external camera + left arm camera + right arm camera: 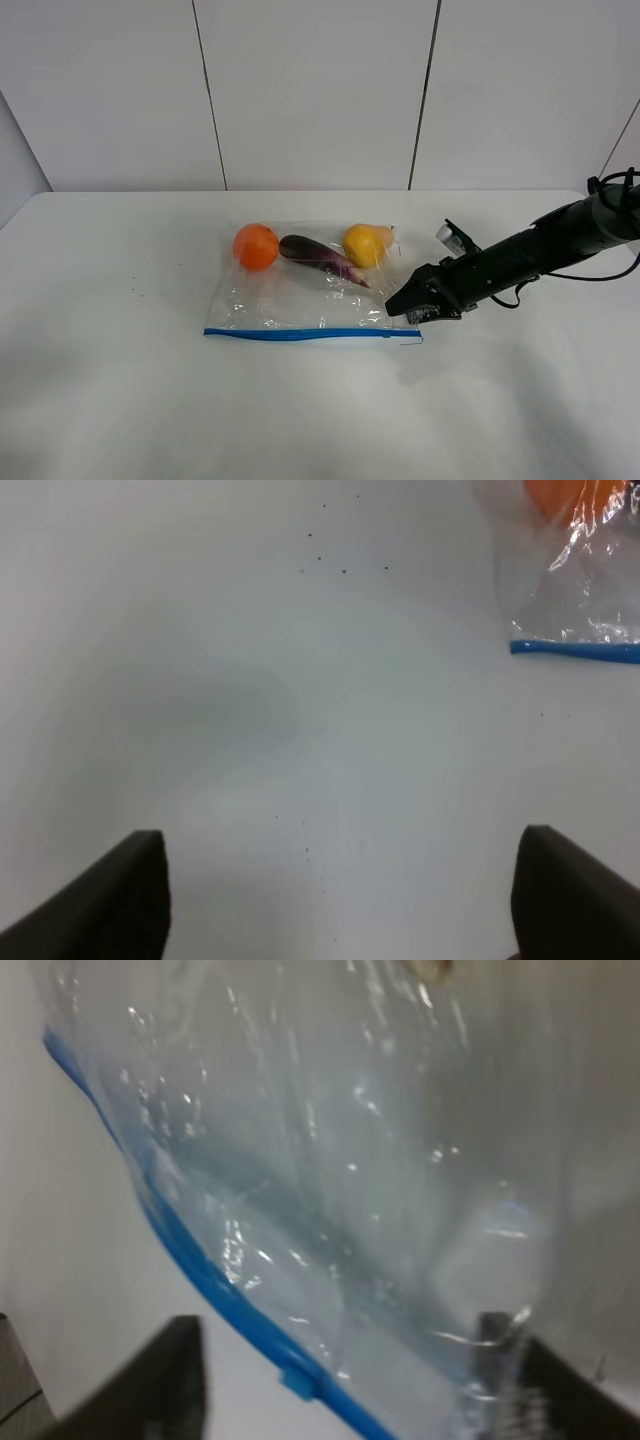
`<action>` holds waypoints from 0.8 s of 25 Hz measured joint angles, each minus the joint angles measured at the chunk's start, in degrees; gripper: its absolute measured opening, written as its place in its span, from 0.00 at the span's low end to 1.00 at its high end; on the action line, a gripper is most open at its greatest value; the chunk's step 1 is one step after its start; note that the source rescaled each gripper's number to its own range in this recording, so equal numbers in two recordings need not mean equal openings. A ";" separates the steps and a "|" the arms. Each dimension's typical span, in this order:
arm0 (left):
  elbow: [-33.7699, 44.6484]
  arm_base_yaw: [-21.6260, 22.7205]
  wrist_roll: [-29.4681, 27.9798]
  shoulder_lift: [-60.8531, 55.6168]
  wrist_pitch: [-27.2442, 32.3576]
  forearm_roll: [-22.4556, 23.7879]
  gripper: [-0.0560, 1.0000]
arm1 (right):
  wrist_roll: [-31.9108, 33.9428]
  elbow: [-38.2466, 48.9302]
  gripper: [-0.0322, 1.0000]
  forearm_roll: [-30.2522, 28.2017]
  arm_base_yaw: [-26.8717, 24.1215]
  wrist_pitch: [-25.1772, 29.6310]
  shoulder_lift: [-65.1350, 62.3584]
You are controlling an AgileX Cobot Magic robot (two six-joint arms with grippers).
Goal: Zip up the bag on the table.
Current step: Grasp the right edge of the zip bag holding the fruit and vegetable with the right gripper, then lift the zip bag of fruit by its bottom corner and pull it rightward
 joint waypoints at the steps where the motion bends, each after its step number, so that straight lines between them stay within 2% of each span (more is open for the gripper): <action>1: 0.00 0.00 0.00 0.00 0.00 0.00 0.95 | 0.09 0.00 0.55 -0.06 0.00 0.00 0.00; 10: 0.00 0.00 0.00 0.00 0.00 0.00 0.95 | 0.14 0.00 0.03 -0.25 0.00 0.00 0.00; 14: 0.00 0.00 0.00 0.00 0.00 0.00 0.95 | 0.14 0.00 0.03 -0.25 0.00 1.08 0.00; 20: 0.00 0.00 0.00 0.00 0.00 0.00 0.95 | 0.14 0.00 0.03 0.57 0.00 6.12 0.00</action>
